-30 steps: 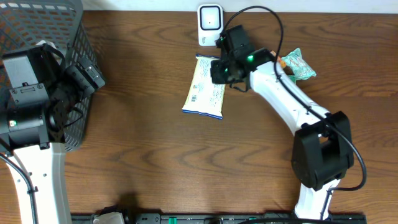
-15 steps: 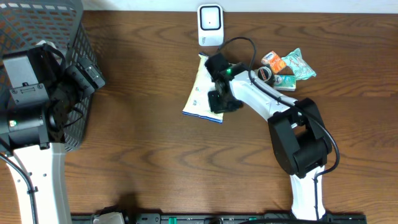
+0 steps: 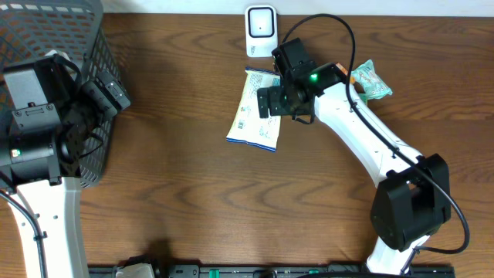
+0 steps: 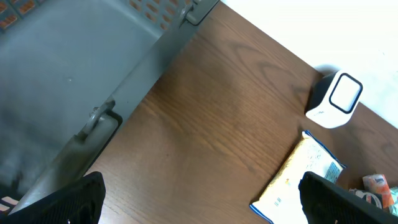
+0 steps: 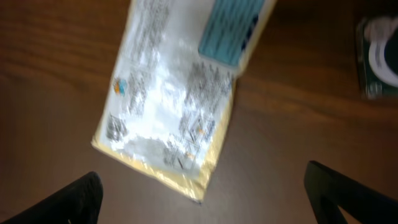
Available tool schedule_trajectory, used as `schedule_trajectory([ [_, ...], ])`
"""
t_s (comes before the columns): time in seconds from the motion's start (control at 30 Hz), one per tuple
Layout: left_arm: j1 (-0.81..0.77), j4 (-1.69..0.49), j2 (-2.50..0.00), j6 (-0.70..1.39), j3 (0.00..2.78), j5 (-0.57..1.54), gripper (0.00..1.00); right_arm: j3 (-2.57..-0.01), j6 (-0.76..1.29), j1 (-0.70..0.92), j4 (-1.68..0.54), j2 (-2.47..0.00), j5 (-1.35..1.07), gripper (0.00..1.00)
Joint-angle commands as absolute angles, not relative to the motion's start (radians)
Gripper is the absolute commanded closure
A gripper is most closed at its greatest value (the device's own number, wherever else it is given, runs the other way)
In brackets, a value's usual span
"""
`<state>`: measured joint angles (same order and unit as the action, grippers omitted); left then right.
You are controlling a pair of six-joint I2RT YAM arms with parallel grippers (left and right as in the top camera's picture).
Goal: Scan the item barcode
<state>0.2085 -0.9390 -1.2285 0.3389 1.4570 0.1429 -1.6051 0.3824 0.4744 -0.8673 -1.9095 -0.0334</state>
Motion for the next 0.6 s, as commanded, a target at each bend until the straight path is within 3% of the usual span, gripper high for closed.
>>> schedule_trajectory([
  [0.0,0.213,-0.942,-1.229,0.326,1.458,0.133,0.02,-1.612,0.385,0.444,-0.852,-1.913,-0.025,0.01],
  [0.47,0.213,-0.942,-1.229,0.326,1.458,0.133,0.02,-1.612,0.384,0.447,-0.834,-1.913,-0.033,0.01],
  [0.57,0.213,-0.942,-1.229,0.326,1.458,0.133,0.02,-1.607,0.25,0.446,-0.802,-1.916,-0.025,0.01],
])
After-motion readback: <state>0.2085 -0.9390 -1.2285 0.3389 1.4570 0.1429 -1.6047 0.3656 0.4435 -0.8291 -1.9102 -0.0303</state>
